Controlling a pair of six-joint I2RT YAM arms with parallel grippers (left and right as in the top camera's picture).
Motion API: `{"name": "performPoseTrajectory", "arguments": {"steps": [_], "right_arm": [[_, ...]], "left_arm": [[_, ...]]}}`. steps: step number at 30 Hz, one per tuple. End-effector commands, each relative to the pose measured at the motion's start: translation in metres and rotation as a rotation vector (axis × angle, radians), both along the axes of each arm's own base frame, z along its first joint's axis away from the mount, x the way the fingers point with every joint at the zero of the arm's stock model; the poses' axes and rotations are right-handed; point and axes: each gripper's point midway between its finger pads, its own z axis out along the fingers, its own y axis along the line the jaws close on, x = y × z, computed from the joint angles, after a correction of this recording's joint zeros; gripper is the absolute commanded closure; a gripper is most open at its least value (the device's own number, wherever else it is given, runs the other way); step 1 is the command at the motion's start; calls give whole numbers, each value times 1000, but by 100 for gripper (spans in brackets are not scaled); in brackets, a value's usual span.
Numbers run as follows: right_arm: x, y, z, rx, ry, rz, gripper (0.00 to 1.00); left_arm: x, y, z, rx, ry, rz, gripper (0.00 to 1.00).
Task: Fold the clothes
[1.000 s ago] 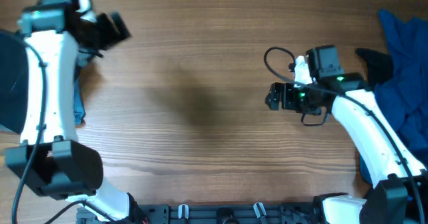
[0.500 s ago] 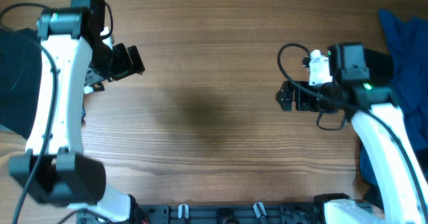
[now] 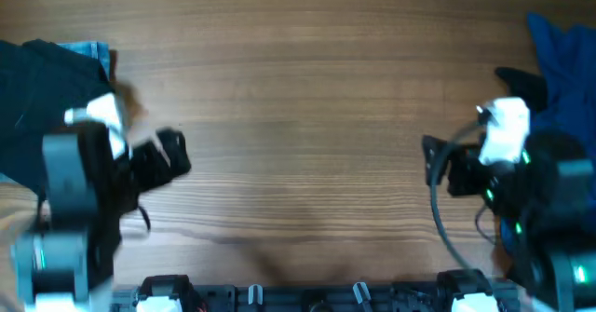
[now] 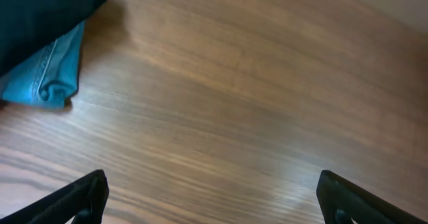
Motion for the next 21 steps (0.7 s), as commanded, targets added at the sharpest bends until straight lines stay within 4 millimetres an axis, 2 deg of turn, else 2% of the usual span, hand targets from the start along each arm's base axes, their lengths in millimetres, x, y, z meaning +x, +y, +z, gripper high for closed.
{"name": "performPoseTrajectory", "arguments": {"steps": [1,5,10,21], "right_arm": [[-14,-16,6,-58,-59,-58,1],[-21,-16,5,-59,-56,-57,0],[-25,-13,0,-50,-27,-44,0],[-28,-9,-4,-35,-9,-20,0]], "left_arm": [[-26,0,-10,-7,-66,18,0],[-43,0,2,-6,-149,17,0],[-53,0,-1,-6,-141,17,0],[-56,0,-5,-6,-119,18,0]]}}
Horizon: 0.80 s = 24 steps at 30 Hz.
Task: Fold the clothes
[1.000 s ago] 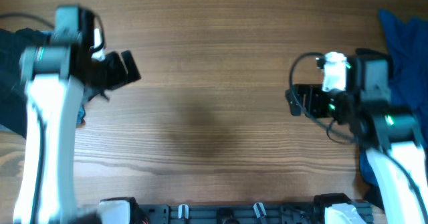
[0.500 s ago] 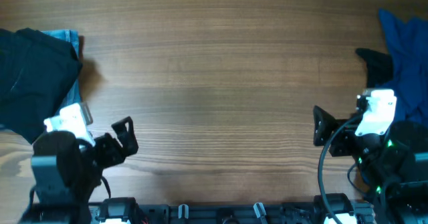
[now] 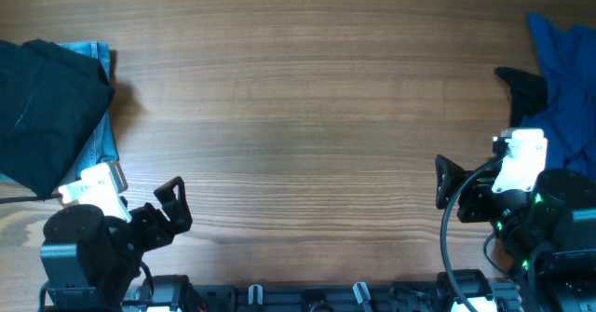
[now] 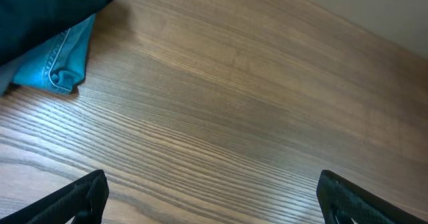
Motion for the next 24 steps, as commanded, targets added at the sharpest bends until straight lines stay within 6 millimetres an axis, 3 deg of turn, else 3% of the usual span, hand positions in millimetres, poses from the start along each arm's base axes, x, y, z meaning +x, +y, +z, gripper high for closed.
{"name": "performPoseTrajectory", "arguments": {"steps": [1,14,24], "right_arm": [[-1,2,-3,-3,6,19,0],[13,2,12,-100,-129,75,0],[27,-1,-8,-122,-312,69,0]], "left_arm": [[0,1,-2,-1,5,9,0],[0,1,-2,-1,5,9,0],[0,1,-2,-1,5,9,0]]}}
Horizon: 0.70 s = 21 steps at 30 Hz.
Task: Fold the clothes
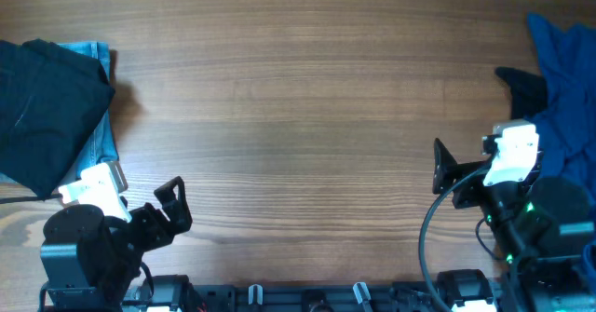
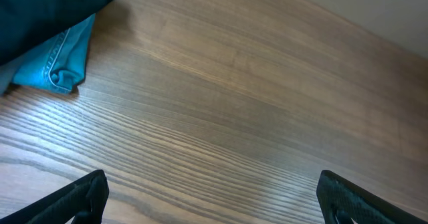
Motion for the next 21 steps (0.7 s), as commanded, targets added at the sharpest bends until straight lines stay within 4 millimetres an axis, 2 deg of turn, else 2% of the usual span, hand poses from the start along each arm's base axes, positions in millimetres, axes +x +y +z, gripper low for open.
{"name": "performPoseTrajectory", "arguments": {"steps": [1,8,13,21], "right_arm": [[-2,1,-13,-10,-89,17,0],[-7,4,-43,2,-269,33,0],[-6,4,-54,8,-404,38,0],[8,4,-67,-48,-504,47,0]], "left_arm": [[0,1,-2,-1,4,10,0],[0,1,-2,-1,4,10,0],[0,1,-2,-1,4,10,0],[0,1,-2,-1,4,10,0]]}}
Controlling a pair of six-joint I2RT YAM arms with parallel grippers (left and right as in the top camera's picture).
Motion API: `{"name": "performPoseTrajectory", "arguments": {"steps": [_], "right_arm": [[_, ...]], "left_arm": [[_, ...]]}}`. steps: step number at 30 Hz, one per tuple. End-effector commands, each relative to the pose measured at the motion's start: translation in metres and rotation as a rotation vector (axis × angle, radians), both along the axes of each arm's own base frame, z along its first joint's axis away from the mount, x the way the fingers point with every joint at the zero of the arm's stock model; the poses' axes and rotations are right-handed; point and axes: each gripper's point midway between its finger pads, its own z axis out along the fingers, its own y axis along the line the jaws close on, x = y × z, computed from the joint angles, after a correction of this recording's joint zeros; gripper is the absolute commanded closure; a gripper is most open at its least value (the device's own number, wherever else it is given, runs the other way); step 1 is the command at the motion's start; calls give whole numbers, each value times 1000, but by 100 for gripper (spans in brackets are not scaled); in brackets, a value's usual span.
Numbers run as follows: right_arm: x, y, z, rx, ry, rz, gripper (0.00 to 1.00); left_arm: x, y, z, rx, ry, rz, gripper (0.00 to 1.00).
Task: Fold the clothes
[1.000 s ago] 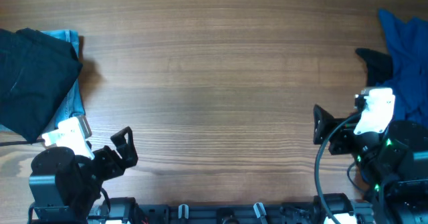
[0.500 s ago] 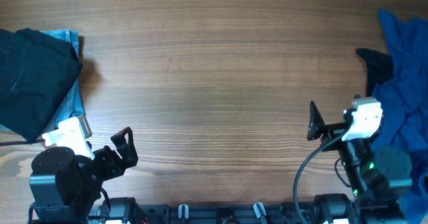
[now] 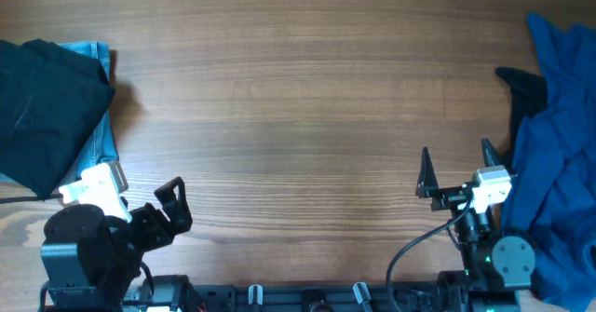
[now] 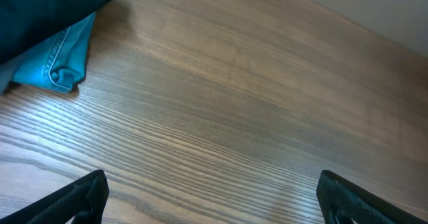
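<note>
A folded stack lies at the table's left edge: a dark navy garment (image 3: 42, 112) on top of light blue denim (image 3: 101, 140). The left wrist view shows the denim's corner (image 4: 57, 63) under the dark cloth (image 4: 47, 10). A crumpled blue garment (image 3: 559, 163) is piled at the right edge. My left gripper (image 3: 172, 210) rests at the front left, open, its fingertips (image 4: 83, 197) wide apart over bare wood. My right gripper (image 3: 456, 168) stands open near the front right, just left of the blue pile, nothing between its fingers.
The wooden table (image 3: 298, 98) stretches bare between the two piles. A black rail with the arm bases (image 3: 307, 298) runs along the front edge. A dark piece of cloth (image 3: 526, 88) pokes out from the blue pile's left side.
My right arm has drawn back toward the front edge, its open fingers now pointing up the table. More of the blue garment shows. The left arm has not moved.
My left gripper was first open beside the folded stack, my right arm over the blue pile's edge. Then the left arm had pulled back to the front left and stayed there. The right arm shifted near the blue pile and now sits low at the front.
</note>
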Motion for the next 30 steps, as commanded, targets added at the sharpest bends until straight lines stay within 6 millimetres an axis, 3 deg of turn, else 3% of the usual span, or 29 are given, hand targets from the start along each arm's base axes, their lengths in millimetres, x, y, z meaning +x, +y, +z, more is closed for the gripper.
{"name": "performPoseTrajectory", "arguments": {"steps": [1,7,30], "right_arm": [[4,3,-14,-63,-26,12,0],[9,4,-52,-80,71,19,0],[9,4,-51,-82,67,18,0]], "left_arm": [[0,1,-1,-1,-1,9,0],[0,1,-1,-1,-1,9,0],[0,1,-1,-1,-1,9,0]]}}
